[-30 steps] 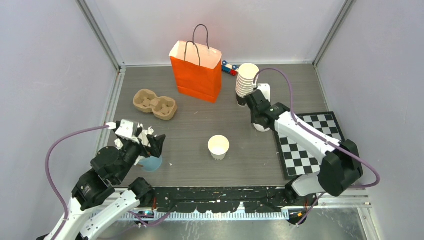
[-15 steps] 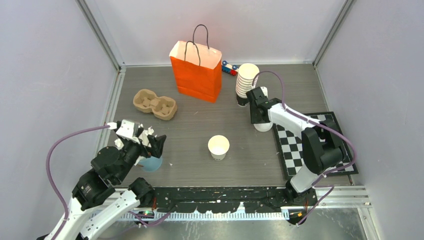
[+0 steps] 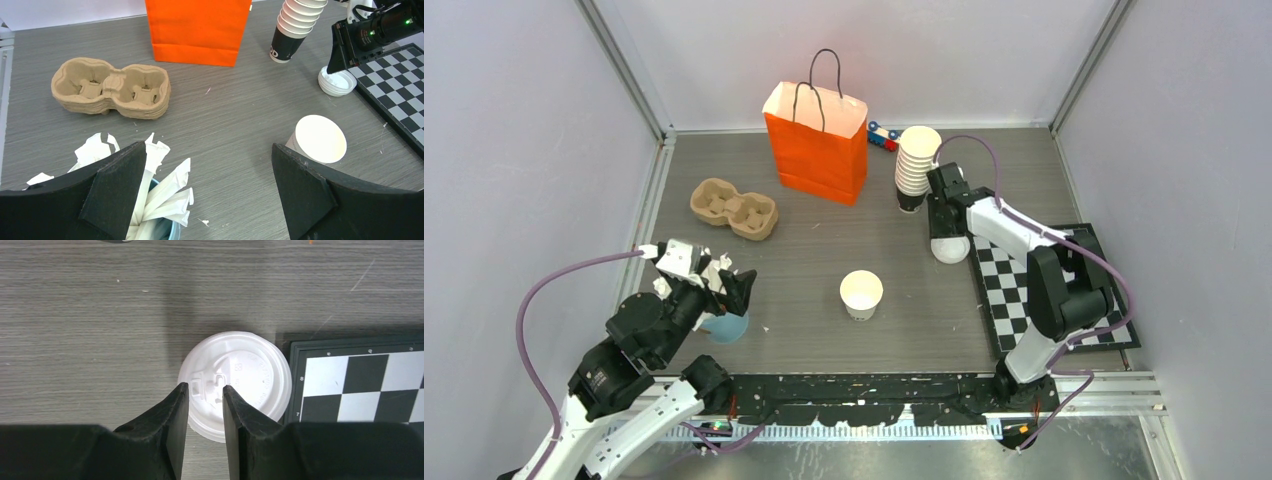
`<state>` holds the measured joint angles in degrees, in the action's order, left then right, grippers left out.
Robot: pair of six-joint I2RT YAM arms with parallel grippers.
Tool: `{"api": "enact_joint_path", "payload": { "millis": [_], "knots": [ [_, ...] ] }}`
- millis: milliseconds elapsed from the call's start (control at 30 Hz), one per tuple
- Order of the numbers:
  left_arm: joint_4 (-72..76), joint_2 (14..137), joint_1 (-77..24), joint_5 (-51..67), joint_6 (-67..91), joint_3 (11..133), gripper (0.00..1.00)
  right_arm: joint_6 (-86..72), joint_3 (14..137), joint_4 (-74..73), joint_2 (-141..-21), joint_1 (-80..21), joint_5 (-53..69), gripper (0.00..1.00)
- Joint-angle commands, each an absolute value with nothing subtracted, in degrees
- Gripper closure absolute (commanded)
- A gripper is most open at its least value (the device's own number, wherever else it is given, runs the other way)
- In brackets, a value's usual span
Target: Pack the takeout coffee
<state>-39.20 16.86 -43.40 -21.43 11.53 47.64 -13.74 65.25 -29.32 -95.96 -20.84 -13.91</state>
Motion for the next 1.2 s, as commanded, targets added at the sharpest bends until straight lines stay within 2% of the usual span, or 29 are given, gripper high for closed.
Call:
{"api": "enact_joint_path", "payload": {
  "millis": [0, 300, 567, 1000, 1167],
  "knots": [
    [-36.05, 16.99, -43.51, -21.44, 10.82, 47.64, 0.02, -12.74, 68.42, -28.21, -97.2, -20.91, -10.69, 0.64],
    [-36.21, 17.55, -43.51, -21.45, 10.72, 47.81, 0.02, -12.56, 69.42, -28.74, -100.49, -20.91, -9.59, 0.71],
    [-36.16, 17.31, -43.51, -21.58, 10.71, 47.72, 0.02, -12.61, 69.4, -29.26, -100.26, -20.91, -9.22, 0.82],
    [-36.13, 17.15, -43.51, -21.55, 10.81, 47.72, 0.02, -14.24, 66.76, -32.26, -94.75, -20.92, -8.79, 0.76],
    [-36.12, 17.37, -43.51, -21.53, 10.9, 47.77, 0.02, -16.77, 66.2, -33.71, -91.4, -20.83, -13.43, 0.76]
  ]
}}
